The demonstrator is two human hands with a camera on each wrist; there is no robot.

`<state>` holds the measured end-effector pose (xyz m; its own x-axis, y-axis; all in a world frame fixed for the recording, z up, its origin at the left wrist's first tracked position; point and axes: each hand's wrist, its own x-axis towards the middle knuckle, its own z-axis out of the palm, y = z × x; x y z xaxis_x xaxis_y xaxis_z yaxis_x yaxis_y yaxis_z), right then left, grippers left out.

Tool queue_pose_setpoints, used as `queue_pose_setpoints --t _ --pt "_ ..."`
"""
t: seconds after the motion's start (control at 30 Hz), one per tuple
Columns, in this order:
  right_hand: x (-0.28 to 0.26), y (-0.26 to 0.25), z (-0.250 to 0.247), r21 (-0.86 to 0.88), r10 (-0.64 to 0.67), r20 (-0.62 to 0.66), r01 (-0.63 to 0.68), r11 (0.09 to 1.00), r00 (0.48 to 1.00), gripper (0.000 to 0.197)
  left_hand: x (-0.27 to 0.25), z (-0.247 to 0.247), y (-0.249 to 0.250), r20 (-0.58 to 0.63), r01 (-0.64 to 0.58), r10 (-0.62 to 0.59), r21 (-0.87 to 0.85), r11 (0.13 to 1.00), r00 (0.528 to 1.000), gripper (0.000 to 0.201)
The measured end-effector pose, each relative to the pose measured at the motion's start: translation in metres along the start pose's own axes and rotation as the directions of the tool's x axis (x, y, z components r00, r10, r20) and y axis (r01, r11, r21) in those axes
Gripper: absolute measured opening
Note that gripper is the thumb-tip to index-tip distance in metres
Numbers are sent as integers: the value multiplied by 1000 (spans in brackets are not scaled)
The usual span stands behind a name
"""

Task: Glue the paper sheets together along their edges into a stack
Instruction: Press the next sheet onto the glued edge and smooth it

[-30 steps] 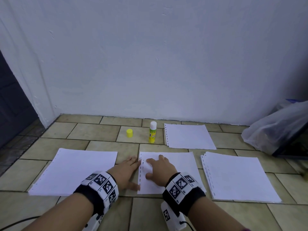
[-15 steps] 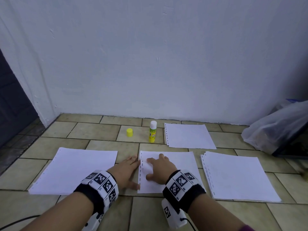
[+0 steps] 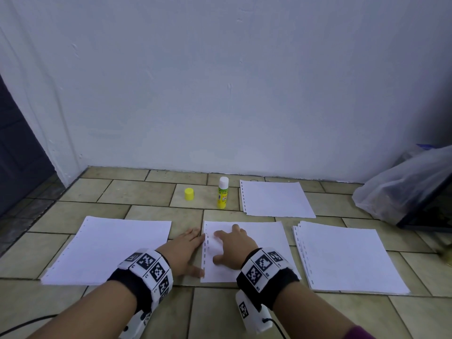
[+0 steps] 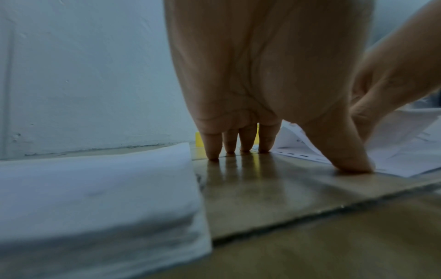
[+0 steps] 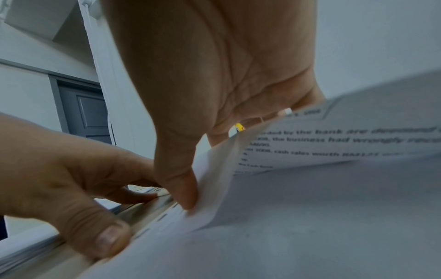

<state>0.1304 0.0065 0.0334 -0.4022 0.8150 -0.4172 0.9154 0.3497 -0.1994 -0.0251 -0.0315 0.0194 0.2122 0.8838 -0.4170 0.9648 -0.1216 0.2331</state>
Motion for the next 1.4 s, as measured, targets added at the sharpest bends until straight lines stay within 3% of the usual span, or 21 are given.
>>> queue_pose_setpoints --t 0.43,0.6,0.73,0.83,1.03,1.23,1.4 --pt "0 2 -4 -34 -1 13 1 999 1000 73 -2 -1 1 -30 19 -21 -88 996 999 99" --pt "0 2 -3 -57 -16 33 18 998 999 87 -5 -1 0 -72 81 -103 -256 963 992 100" --pt "0 3 -5 -60 -21 56 24 998 998 98 -6 -3 2 -67 48 -64 -215 975 996 105" --pt "1 2 -7 -40 -1 68 3 999 998 89 -5 -4 2 -40 29 -35 -131 991 999 99" --pt "4 0 -11 -29 37 60 -35 999 998 56 -4 -9 -4 -14 17 -19 -150 989 1000 101" --pt "3 -2 -7 -61 29 28 -28 998 999 65 -3 -10 -6 -2 24 -25 -168 986 1000 107" --pt "3 -4 -6 -71 44 8 -44 997 999 65 0 -10 1 -54 75 -82 -129 989 995 90"
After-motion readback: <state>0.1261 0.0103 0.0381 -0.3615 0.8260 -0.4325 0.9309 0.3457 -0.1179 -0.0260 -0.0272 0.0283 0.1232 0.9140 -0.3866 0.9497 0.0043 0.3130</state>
